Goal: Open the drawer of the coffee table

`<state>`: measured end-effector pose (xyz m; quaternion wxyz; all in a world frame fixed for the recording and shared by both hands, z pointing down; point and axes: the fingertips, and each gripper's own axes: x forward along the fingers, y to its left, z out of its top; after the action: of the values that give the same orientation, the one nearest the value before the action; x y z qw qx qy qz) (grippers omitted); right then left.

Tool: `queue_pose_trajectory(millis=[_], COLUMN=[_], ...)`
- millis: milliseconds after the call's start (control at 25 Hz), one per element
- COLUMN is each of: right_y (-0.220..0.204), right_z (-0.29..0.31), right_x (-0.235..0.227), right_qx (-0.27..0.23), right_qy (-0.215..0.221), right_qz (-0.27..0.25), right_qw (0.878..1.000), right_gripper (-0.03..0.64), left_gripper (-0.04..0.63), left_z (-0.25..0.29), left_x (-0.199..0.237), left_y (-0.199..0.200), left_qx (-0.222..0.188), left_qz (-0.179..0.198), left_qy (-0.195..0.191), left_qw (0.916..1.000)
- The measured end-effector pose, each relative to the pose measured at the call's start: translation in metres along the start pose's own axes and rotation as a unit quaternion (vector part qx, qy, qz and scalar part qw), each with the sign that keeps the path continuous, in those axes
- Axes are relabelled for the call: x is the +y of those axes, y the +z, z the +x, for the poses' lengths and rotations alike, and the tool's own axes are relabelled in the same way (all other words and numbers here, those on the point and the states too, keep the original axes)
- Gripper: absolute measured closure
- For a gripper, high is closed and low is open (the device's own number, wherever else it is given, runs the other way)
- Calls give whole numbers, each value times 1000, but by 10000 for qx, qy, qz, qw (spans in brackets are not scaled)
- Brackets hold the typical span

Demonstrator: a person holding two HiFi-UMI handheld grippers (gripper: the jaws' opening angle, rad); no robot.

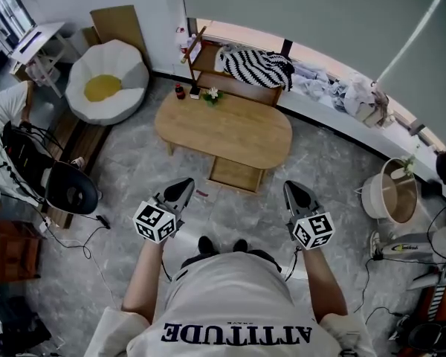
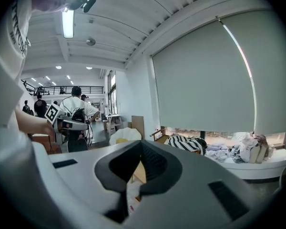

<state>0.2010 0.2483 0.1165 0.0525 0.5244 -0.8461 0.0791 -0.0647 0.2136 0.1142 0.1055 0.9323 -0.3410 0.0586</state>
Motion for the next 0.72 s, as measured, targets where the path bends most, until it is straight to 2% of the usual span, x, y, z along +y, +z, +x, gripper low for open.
queue_pose_trajectory(millis=[720], right_y=[7], right_z=[6], right_x=[1], right_qx=[-15], right_qy=[-40], right_qz=[-60], right_qw=[10000], right_gripper=[600], left_gripper=[575], left_z=[8], left_x=[9], left_y=[2], left_qx=[0], left_qz=[34], left_qy=[-76], left_qw=[10000])
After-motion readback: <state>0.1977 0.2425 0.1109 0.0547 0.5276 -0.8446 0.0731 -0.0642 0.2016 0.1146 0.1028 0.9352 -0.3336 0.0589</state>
